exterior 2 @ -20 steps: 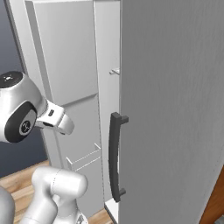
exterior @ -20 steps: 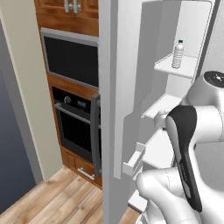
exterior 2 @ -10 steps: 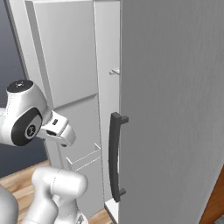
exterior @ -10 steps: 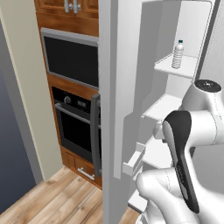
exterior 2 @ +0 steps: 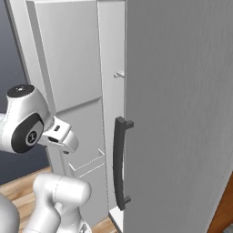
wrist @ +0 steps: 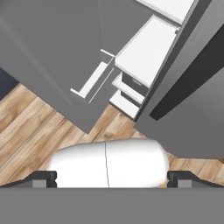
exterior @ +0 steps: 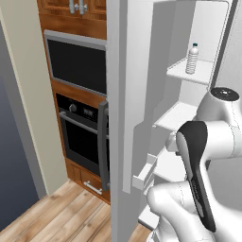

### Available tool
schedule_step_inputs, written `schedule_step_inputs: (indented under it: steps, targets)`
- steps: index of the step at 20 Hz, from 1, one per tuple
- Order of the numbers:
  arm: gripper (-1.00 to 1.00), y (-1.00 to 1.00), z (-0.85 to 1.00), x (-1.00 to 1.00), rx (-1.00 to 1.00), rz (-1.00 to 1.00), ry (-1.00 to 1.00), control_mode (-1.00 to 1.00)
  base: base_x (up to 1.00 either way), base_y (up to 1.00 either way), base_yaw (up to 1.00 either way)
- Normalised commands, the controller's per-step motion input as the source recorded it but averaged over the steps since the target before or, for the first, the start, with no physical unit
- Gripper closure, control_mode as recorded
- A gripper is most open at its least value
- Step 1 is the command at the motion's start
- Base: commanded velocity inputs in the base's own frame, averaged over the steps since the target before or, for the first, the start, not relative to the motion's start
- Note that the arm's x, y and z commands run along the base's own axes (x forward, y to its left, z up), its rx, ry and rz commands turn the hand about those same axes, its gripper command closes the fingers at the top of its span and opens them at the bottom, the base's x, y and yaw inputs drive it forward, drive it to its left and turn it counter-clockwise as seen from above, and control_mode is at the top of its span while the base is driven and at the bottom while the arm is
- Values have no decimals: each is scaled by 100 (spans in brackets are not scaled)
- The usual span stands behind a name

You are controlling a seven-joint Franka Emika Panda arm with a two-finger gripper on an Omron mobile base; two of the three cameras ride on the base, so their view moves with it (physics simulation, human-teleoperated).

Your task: Take the bottled waters from the counter and place them in the freezer to freeze. Close the freezer door after placing the bottles.

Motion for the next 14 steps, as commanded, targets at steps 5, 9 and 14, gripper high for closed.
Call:
schedule_step_inputs:
  steps: [5,9,14]
  targets:
    - [-100,0,0,0,0,0,0,100,-65,0,-4]
    - [-100,0,0,0,0,0,0,100,-81,0,-34]
    - [-100,0,0,0,0,0,0,100,-55,-50,-65]
